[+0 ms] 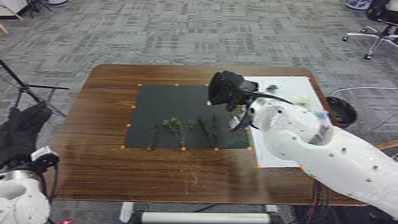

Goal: Arrange flowers

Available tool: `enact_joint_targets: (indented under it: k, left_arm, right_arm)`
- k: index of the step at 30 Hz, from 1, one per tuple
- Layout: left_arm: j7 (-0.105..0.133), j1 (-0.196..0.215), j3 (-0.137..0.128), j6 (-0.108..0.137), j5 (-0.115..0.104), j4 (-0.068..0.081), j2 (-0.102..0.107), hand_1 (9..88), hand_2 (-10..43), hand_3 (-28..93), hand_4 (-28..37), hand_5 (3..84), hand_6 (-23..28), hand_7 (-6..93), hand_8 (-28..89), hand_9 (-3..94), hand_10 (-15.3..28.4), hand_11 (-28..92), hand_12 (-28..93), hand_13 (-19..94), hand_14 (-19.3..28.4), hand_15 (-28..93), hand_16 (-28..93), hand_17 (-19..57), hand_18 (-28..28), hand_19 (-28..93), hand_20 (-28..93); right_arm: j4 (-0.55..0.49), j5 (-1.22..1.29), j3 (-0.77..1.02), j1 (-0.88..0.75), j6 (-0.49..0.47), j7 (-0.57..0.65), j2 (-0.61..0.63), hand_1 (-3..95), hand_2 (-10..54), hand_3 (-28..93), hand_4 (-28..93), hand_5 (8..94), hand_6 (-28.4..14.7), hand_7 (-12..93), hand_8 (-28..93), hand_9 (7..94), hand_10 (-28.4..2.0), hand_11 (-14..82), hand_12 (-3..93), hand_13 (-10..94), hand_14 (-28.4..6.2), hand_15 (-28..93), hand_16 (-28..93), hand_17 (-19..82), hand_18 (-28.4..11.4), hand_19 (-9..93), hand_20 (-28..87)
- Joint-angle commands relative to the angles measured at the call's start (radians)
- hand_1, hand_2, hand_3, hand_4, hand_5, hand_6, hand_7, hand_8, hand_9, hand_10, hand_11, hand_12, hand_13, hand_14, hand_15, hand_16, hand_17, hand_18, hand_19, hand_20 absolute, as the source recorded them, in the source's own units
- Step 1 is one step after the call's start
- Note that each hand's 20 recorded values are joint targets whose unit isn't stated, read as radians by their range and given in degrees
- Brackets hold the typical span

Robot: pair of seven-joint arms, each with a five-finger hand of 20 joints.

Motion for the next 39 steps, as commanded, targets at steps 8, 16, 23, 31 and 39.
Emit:
enact_joint_targets:
  k: [8,16,23,31,39]
  left_arm:
    - [0.010,-0.047,0.055,0.004,-0.002,0.040,0.007,15.6,33.7,63,-28.3,54.4,1.5,14.1,-7,52.0,14.3,18,13,38,15.9,15,1,5.8,9.5,7,15]
    - [0.025,-0.079,0.080,-0.017,-0.002,0.065,0.015,15.2,33.0,64,-28.3,53.9,0.6,15.6,-7,51.4,13.1,19,14,38,14.9,15,1,5.9,9.3,7,15]
    - [0.036,-0.094,0.089,-0.035,-0.004,0.079,0.014,13.9,32.2,66,-28.3,52.7,-0.4,17.3,-7,50.1,11.7,19,14,37,13.6,14,1,6.1,9.1,6,15]
    - [0.041,-0.099,0.083,-0.050,-0.005,0.091,0.012,14.2,31.5,66,-28.3,52.3,-0.8,18.3,-7,50.2,11.4,20,15,37,13.4,15,2,6.3,9.0,6,16]
    - [0.043,-0.129,0.093,-0.079,0.002,0.117,0.018,14.3,30.7,66,-28.3,52.7,-0.7,18.0,-7,50.7,11.6,19,16,38,13.9,16,3,6.3,9.1,6,16]
  right_arm:
    - [0.179,-0.108,-0.100,0.082,-0.101,-0.092,-0.415,64.5,-9.5,57,-13,77.3,-2.8,18,21,91.4,-8.9,8.3,40.5,92,-1.0,50,40,63,-10.9,93,48]
    - [0.223,-0.137,-0.091,0.007,-0.156,-0.113,-0.532,62.2,-9.5,59,-13,77.4,-2.4,19,20,92.0,-8.2,8.6,40.7,92,-0.5,50,41,63,-10.6,93,49]
    - [0.260,-0.187,-0.055,-0.047,-0.187,-0.138,-0.577,58.6,-9.5,62,-16,77.2,-0.3,23,16,92.7,-7.3,9.7,36.6,93,0.2,50,41,63,-10.5,93,50]
    - [0.305,-0.230,-0.058,-0.048,-0.174,-0.112,-0.577,58.8,-9.5,63,-17,78.1,-0.5,23,14,93.3,-7.4,7.5,30.9,94,0.4,49,42,63,-10.6,93,52]
    - [0.349,-0.301,-0.042,-0.067,-0.173,-0.122,-0.588,60.4,-9.5,61,-15,78.3,-1.0,21,12,91.8,-9.4,4.5,26.3,94,0.3,49,42,63,-10.9,93,53]
